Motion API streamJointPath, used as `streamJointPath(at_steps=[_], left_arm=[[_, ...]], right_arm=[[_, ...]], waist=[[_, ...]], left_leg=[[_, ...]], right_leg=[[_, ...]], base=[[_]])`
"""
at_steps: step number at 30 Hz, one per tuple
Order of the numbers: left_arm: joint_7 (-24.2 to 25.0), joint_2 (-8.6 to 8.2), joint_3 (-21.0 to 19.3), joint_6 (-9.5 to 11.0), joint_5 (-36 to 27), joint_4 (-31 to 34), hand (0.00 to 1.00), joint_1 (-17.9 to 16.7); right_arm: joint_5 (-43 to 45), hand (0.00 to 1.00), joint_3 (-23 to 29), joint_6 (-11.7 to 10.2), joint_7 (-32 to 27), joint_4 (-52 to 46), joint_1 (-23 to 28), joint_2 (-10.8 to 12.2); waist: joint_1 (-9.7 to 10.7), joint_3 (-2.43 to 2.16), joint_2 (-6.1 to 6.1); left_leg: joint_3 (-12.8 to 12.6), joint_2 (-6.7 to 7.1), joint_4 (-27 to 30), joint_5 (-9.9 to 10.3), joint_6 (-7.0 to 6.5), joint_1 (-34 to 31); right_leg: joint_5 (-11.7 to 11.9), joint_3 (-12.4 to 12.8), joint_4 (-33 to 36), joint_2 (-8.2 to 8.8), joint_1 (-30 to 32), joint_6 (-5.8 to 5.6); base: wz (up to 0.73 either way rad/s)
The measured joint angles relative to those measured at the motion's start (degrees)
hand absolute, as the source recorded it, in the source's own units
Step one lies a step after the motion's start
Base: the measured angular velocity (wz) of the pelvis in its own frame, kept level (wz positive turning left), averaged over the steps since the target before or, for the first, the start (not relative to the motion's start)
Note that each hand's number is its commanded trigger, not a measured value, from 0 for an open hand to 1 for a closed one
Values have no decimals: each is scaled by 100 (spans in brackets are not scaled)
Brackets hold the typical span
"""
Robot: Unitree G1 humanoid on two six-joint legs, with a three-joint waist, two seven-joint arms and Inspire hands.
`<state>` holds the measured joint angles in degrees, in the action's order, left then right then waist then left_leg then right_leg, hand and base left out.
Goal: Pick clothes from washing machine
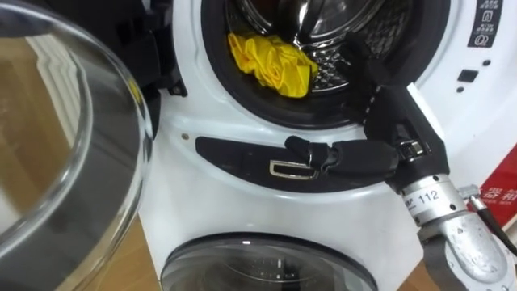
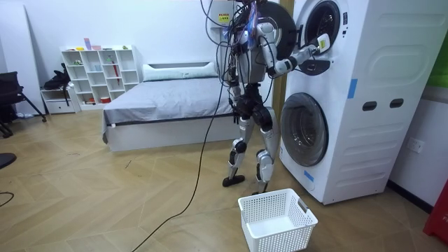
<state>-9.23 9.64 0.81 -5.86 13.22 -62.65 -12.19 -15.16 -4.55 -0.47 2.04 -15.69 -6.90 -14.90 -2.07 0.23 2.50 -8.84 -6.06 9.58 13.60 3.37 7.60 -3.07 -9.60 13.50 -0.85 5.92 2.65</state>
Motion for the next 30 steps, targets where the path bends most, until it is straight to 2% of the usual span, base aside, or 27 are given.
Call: streamJointPath(at_steps=[8, 12, 13, 16, 17, 19, 24, 30], left_arm=[[34, -2, -17, 9, 13, 35, 0, -59], [45, 1, -62, 13, 21, 17, 0, -80], [46, 1, -68, 13, 22, 18, 0, -96], [45, -1, -170, 6, 26, 20, 0, -144], [45, 1, -187, 2, 25, 20, 0, -146], [44, 11, -180, -8, 21, 18, 0, -111], [44, -4, -174, -29, 32, 19, 0, -71], [44, 0, -154, -158, 38, 20, 0, -56]], right_arm=[[0, 0, 22, 10, 8, -160, 1, -2], [-8, 0, 137, 74, -25, -367, -109, -20], [-27, 0, 182, 122, -77, -427, -218, -34], [-16, 0, 202, 196, -154, -600, -247, -101], [-9, 0, 200, 209, -150, -613, -247, -110], [1, 0, 196, 379, -209, -654, -282, -111], [-7, 0, 192, 749, -275, -658, -426, -110], [-14, 0, 190, 809, -272, -701, -430, -110]], waist=[[62, 5, -21], [57, -14, -43], [58, -38, -57], [20, -66, -73], [23, -64, -68], [19, -69, -17], [22, -47, 112], [24, -45, 120]], left_leg=[[-3, -19, -19, 1, 0, -36], [-6, -19, -30, 6, -10, -36], [-6, -19, -42, 8, -13, -30], [-33, -22, -97, 6, -14, 7], [-34, -22, -98, 6, -14, 7], [-32, -16, -97, 8, -18, 7], [-36, -16, -86, 7, -14, 12], [-40, -19, -87, 6, -13, 14]], right_leg=[[39, -4, -87, -26, 5, 18], [39, 2, -90, -25, 6, 15], [37, 1, -93, -27, 6, 13], [37, -8, -91, -34, 5, 12], [37, -9, -92, -34, 6, 11], [27, -16, -75, -25, 7, -3], [35, -5, -69, -31, 7, 9], [38, -13, -71, -29, 11, 13]], base=[[0], [0], [0], [-4], [0], [0], [0], [0]])
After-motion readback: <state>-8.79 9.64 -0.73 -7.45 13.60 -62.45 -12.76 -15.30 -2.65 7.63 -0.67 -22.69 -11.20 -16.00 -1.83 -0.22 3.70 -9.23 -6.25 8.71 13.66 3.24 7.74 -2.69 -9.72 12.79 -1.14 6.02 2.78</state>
